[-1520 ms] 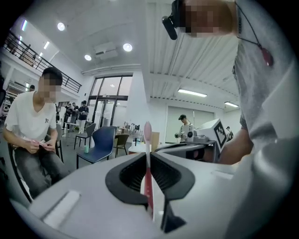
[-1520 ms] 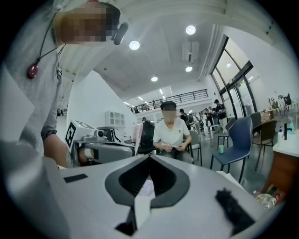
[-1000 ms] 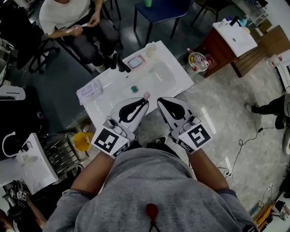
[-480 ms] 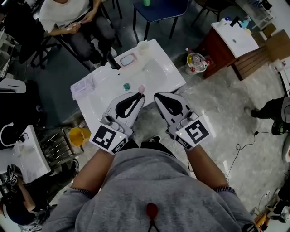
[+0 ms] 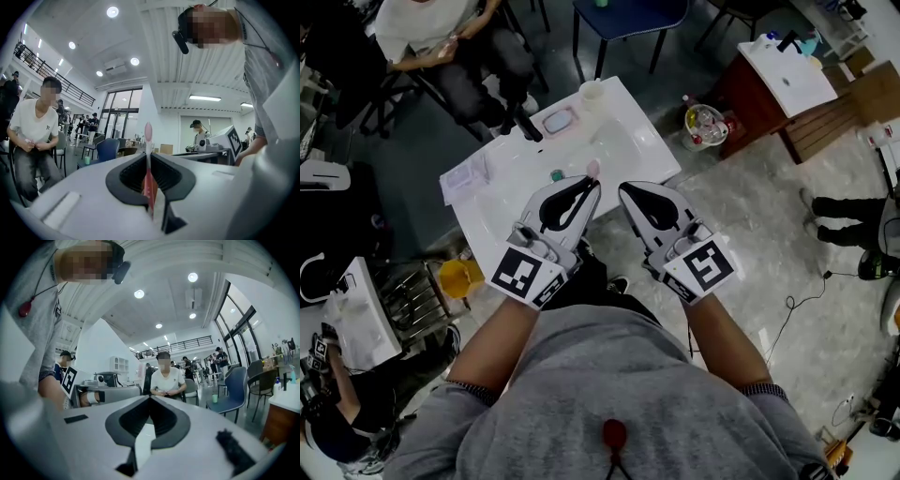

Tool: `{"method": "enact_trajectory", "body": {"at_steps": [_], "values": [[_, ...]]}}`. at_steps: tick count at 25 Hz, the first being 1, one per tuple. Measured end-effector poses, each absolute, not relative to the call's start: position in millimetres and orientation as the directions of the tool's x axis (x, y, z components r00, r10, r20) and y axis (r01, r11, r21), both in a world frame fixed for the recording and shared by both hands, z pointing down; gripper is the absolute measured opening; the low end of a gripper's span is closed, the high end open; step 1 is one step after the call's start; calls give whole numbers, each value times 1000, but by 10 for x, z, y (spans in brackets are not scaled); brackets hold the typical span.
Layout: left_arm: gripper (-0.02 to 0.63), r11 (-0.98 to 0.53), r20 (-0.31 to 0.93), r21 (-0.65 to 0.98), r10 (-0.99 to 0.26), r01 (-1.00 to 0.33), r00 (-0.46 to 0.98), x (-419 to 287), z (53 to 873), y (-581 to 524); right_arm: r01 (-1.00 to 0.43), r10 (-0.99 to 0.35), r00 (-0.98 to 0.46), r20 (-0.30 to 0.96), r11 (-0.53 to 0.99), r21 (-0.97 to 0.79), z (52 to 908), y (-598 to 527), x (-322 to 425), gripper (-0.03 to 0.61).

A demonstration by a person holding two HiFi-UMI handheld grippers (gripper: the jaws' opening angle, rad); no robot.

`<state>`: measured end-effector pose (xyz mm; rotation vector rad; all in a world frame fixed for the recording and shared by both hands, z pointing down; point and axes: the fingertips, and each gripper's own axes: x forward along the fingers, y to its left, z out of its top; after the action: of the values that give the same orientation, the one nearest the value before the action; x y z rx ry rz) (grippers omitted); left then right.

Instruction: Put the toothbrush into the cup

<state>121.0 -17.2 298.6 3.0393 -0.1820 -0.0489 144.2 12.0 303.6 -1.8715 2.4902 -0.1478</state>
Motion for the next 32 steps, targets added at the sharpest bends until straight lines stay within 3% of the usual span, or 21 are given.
{"method": "enact_trajectory", "body": {"at_steps": [32], "values": [[38, -974, -29, 131, -189, -184, 981, 1791, 3310, -1693, -950, -946, -307, 105, 297, -98, 3313, -1415, 2016, 6]]}}
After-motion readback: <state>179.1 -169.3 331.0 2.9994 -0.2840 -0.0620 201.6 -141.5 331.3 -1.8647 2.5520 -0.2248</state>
